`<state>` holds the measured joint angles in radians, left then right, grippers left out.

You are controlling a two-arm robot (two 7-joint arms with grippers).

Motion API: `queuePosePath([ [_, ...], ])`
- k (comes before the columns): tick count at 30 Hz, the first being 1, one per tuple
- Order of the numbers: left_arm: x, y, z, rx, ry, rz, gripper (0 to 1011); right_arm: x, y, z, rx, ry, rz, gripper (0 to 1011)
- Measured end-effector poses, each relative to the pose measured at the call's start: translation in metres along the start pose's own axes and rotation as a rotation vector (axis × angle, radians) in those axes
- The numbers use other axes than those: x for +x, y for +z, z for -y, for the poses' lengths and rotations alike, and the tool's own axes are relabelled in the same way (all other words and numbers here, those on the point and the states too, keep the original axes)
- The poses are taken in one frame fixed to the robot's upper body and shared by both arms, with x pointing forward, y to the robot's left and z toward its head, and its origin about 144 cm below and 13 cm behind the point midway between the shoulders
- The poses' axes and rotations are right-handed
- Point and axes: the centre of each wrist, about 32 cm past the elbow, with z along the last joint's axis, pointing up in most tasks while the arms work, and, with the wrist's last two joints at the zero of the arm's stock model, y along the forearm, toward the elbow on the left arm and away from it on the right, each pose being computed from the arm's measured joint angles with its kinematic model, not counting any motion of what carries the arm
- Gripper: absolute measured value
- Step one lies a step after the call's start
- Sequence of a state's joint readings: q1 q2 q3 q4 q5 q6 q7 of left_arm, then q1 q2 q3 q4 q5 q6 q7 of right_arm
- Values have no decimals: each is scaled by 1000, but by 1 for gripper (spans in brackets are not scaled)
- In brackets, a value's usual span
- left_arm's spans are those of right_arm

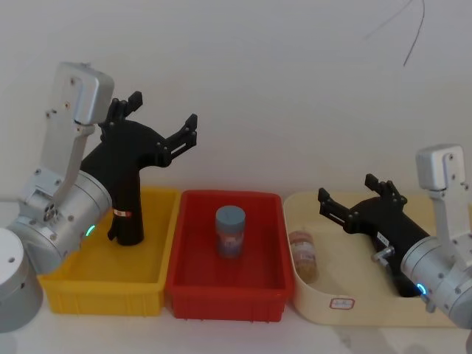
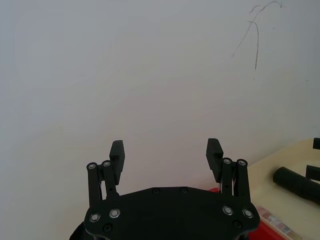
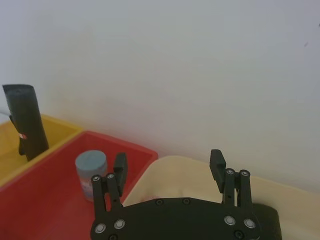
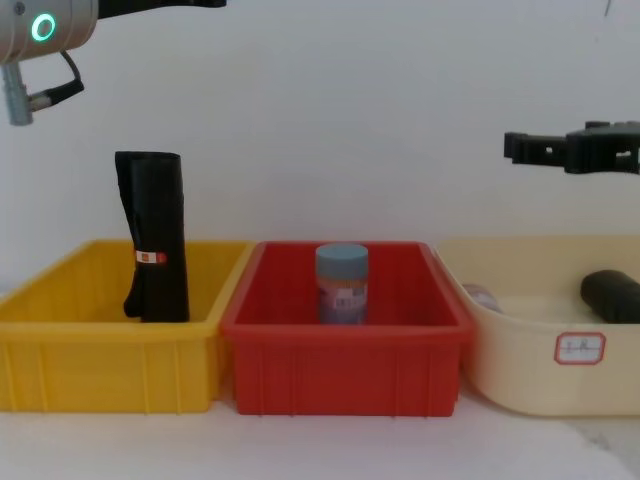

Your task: Pick up the garbage bag with the one hand and transfer it to the other hand.

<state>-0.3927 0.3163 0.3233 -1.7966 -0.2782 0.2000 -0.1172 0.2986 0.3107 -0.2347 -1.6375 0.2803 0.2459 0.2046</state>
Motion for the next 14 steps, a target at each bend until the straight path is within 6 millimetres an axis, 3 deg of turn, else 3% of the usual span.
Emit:
queuePosePath([
  [14,0,0,0,0,0,0,1001,-5,9,5,43,18,-2,1001],
])
